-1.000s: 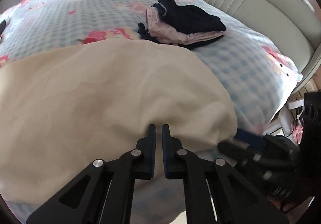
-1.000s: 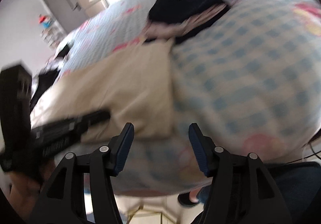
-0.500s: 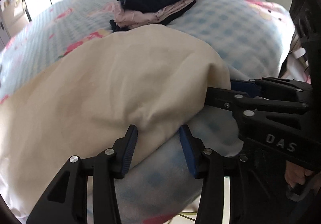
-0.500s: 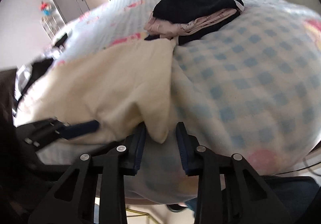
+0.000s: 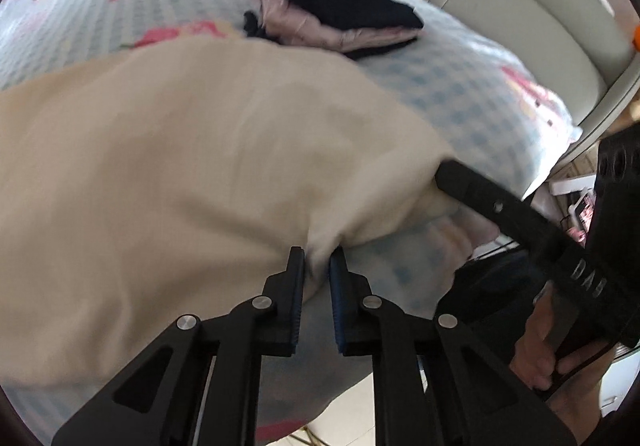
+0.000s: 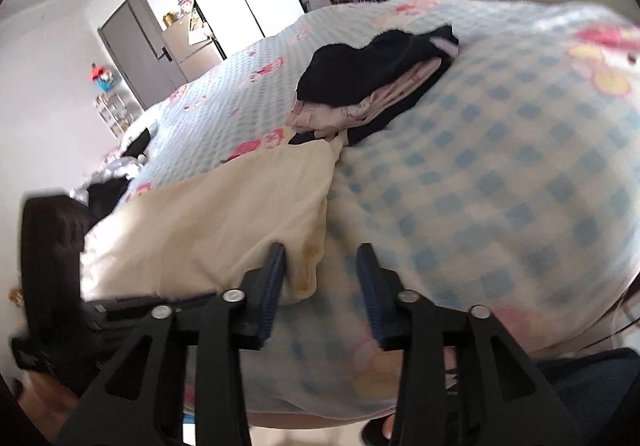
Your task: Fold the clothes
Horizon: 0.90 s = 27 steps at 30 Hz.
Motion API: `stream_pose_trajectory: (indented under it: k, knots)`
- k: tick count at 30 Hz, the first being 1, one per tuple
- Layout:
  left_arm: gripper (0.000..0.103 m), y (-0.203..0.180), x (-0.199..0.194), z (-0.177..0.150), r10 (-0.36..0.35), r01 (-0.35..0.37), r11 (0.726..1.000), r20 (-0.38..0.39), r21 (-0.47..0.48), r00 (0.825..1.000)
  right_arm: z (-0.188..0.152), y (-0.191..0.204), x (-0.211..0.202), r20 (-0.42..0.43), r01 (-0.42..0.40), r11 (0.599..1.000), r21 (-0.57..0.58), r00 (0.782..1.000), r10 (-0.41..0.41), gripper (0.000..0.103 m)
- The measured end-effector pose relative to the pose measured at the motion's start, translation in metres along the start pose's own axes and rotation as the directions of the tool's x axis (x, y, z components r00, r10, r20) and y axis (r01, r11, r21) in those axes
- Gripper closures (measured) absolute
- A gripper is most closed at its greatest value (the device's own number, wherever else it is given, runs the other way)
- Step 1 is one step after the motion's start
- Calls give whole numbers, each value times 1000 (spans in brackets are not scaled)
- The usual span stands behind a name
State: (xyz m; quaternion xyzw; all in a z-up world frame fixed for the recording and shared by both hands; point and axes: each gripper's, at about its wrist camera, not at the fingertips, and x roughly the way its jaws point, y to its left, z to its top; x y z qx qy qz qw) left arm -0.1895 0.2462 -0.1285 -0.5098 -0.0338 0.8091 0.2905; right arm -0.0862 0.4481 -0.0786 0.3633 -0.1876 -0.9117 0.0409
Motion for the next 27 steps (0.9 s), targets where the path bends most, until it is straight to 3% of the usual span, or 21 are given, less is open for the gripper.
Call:
stream_pose_trajectory:
  k: [8,12,16,21,23,24,26,27]
  knots:
    - [96,11,-18,9,-27,32,996,71,-80,997,-10,-2,15,-138,-72,997,23,988,75,54]
    - [96,12,-19,12,-69,73,995,65,-70,996,-19,11,25,-181,-5,998,-68,983,-7,52]
    - [95,10,-14,6,-105,106,994,35,-36,994,-12,5,31,-138,20,999,-49,990,-27,53]
    - [93,12,-15,5,-116,117,993,30,-32,993,-4,13,37,-94,105,988,-110,989,-116,55]
    - [71,2,-18,9,-32,30,999,38,34,999,-2,16,40,-75,140,981,-134,986,-151,55]
    - [46,-2,-20,10,16,-20,997,54,70,998,0,17,40,-65,151,978,-143,985,-161,57]
    - [44,-17,-20,10,102,-119,976,102,182,990,1,16,34,-52,93,988,-124,994,-100,61]
    - [62,-24,-16,10,140,-160,959,100,233,985,2,15,31,-50,57,992,-109,997,-62,63]
